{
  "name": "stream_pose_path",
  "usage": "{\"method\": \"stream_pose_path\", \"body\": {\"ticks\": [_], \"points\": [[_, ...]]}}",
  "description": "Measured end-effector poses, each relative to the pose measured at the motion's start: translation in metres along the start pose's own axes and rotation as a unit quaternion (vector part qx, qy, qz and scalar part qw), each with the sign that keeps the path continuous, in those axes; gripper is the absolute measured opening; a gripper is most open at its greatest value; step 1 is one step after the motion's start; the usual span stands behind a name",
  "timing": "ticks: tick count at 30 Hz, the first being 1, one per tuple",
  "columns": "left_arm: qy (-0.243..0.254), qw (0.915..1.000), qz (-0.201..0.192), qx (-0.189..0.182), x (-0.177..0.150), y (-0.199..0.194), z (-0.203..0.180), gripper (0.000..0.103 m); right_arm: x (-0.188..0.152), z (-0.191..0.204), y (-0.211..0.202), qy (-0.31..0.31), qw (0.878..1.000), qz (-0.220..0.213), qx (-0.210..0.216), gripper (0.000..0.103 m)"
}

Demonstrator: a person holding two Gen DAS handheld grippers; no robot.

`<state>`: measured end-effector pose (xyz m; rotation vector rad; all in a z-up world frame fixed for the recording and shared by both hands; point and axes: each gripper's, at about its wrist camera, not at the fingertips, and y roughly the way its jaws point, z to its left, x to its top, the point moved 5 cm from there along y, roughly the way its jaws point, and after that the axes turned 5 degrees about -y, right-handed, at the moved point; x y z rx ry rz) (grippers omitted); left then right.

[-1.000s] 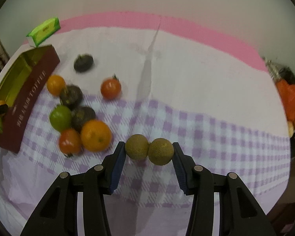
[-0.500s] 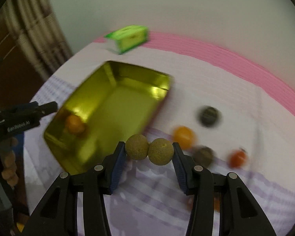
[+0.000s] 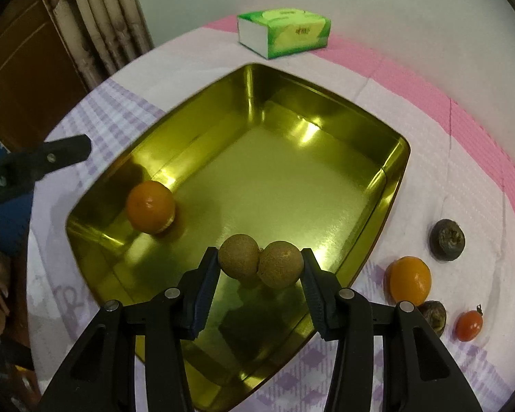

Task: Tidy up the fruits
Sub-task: 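Lower the two small fruits into the gold tin and open the right tool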

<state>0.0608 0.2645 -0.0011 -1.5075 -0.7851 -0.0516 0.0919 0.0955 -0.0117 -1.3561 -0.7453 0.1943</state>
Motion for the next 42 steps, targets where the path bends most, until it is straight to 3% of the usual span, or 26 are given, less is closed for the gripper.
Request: {"method": "stream_pose_path", "body": {"ticks": [11,27,32,42], "points": [[0.011,0.9999,-0.002,-0.005,-0.004,0.001,-0.006,0.075,0.009,-0.007,0.008,-0.014,0.999,0.004,-0.04,0.048],[0.001,0.9999,0.015,0.001,-0.007,0.007,-0.003,0.075,0.01,-0.003,0.01,-0.026,0.998,0.003,-0.054,0.05],[0.004,0.9999,0.014,0.0,-0.007,0.008,-0.005,0.075,0.009,-0.001,0.009,-0.023,0.999,0.002,-0.046,0.052],[0.013,0.9997,0.019,0.002,-0.01,0.009,-0.01,0.075,-0.01,0.002,-0.027,0.022,0.999,-0.031,0.015,0.052]]}}
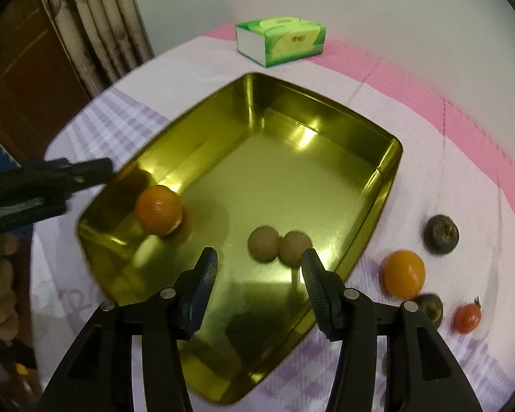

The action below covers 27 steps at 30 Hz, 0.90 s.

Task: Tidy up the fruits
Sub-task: 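Lower the two small fruits into the gold tin and open the right tool, then move the right tool back to the fruits and grasp a mandarin orange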

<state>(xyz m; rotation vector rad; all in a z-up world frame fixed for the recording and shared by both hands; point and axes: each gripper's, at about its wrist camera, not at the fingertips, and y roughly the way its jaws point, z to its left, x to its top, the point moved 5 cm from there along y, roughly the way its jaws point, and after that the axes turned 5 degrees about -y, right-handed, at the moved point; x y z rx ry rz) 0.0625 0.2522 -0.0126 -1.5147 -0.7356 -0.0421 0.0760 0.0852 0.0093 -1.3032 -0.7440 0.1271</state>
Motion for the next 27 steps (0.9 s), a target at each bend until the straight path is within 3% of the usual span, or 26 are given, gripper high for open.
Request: {"method": "stream_pose_path", "body": {"ticks": [5,7,18,22,27], "points": [[0.004,1.0,-0.002,0.001,-0.001,-0.001,-0.002,0.075,-0.017,-0.015,-0.031,0.026,0.999,-0.02,0.006,0.052],[0.006,1.0,-0.002,0.001,-0.002,-0.002,-0.003,0.075,-0.025,-0.027,-0.045,0.05,0.998,-0.029,0.028,0.052],[0.03,0.9994,-0.014,0.009,-0.007,-0.008,-0.016,0.075,-0.095,-0.127,-0.087,0.146,0.987,-0.018,-0.065,0.052],[0.047,0.9984,-0.03,0.01,-0.008,-0.015,-0.024,0.075,-0.126,-0.149,-0.089,0.17,0.983,0.004,-0.074,0.052],[0.073,0.9968,-0.033,0.002,-0.014,-0.017,-0.036,0.075,-0.142,-0.157,-0.081,0.179,0.981,0.015,-0.075,0.052]]}}
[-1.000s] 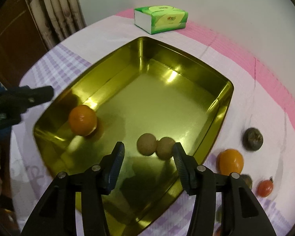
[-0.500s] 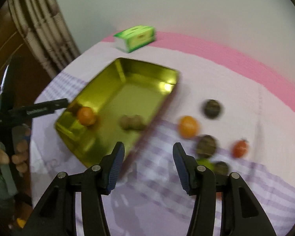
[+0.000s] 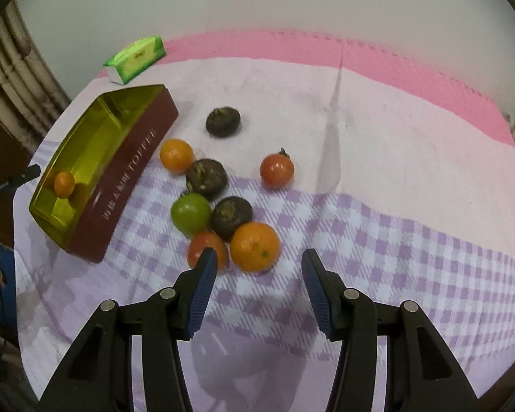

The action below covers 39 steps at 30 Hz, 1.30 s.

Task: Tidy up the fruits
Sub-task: 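Move the right tool back to the fruits and grasp a mandarin orange, then grasp the red tomato with the left tool while the right tool holds the mandarin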

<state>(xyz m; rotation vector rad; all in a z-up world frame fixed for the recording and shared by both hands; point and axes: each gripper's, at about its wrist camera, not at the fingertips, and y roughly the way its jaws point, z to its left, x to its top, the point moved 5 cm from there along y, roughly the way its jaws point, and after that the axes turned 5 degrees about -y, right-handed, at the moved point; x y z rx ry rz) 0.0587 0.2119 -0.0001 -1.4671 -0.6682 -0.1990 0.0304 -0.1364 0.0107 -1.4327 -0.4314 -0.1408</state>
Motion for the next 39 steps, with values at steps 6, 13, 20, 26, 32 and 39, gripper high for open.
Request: {"method": "stream_pose_path", "body": {"ticks": [6,13,20,26,32,39], "points": [[0.026,0.9996,-0.004,-0.003,-0.007,-0.003,-0.015,0.075,0.001,0.004,0.016,-0.003,1.0,0.005,-0.001,0.052],[0.04,0.9992,0.003,-0.001,-0.015,-0.004,-0.03,0.075,0.002,-0.002,0.032,0.008,1.0,0.013,0.011,0.052],[0.075,0.9971,0.006,-0.013,-0.026,-0.011,-0.061,0.075,0.003,0.0,0.045,0.007,1.0,0.015,0.027,0.044],[0.101,0.9938,0.017,-0.044,-0.038,-0.017,-0.096,0.075,0.002,0.003,0.047,-0.001,1.0,0.011,0.024,0.039],[0.138,0.9845,0.046,-0.098,-0.057,-0.02,-0.142,0.075,-0.001,-0.009,0.045,-0.003,1.0,0.016,-0.004,0.038],[0.175,0.9717,0.086,-0.133,-0.082,-0.012,-0.191,0.076,-0.006,-0.045,0.039,-0.011,0.998,0.03,-0.057,0.038]]}}
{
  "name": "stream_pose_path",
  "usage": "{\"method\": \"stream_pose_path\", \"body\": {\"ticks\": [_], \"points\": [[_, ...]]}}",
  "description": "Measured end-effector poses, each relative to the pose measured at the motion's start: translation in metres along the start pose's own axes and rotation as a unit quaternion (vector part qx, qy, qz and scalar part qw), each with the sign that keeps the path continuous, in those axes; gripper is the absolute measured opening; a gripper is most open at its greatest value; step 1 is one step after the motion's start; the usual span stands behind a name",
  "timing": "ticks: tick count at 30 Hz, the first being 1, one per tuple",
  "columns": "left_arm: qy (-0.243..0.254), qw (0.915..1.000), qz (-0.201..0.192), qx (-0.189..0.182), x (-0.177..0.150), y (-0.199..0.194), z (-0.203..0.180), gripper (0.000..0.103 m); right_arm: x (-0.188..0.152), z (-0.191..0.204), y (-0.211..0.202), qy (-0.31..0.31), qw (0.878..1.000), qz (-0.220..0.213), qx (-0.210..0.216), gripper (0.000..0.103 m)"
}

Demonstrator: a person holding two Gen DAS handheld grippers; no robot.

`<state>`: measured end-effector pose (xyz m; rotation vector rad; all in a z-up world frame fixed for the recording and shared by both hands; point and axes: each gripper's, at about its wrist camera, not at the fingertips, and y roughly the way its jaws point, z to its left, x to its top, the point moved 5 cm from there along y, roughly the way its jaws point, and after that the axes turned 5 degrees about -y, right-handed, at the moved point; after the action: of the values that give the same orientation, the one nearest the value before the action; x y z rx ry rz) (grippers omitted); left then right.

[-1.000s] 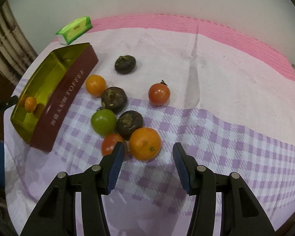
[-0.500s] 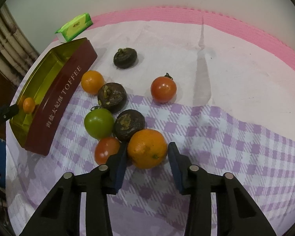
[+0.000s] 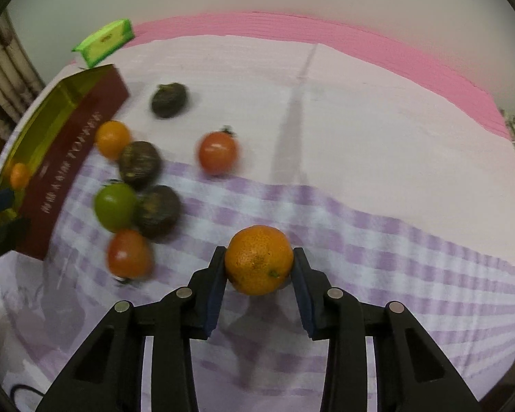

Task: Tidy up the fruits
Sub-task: 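Grasp the red tomato with the left tool while the right tool holds the mandarin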

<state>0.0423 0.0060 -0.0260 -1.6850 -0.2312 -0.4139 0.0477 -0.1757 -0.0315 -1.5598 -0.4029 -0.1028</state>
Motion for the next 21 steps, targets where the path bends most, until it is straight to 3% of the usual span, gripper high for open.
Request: {"method": "stream_pose_path", "body": {"ticks": [2,7,12,15,18,21], "points": [[0.013,0.9997,-0.004,0.022,0.001,0.005,-0.01,0.076,-0.003,-0.008,0.0,0.006,1.0,0.001,0.002,0.038],[0.0,0.9995,0.005,0.03,0.009,0.01,-0.017,0.074,-0.005,-0.014,0.004,0.012,1.0,0.0,0.008,0.038],[0.014,0.9971,-0.038,0.065,0.015,-0.005,-0.026,0.072,-0.003,-0.012,0.005,0.009,1.0,0.0,0.006,0.038],[0.014,0.9983,-0.04,0.039,0.019,-0.008,-0.036,0.071,-0.001,-0.012,0.006,0.012,1.0,0.0,0.008,0.038],[0.025,0.9995,-0.018,0.012,0.019,0.001,-0.053,0.07,-0.003,-0.014,0.004,0.016,1.0,0.001,0.01,0.038],[0.014,0.9994,0.017,-0.027,0.015,0.017,-0.066,0.058,-0.003,-0.016,0.004,0.019,1.0,0.002,0.016,0.038]]}}
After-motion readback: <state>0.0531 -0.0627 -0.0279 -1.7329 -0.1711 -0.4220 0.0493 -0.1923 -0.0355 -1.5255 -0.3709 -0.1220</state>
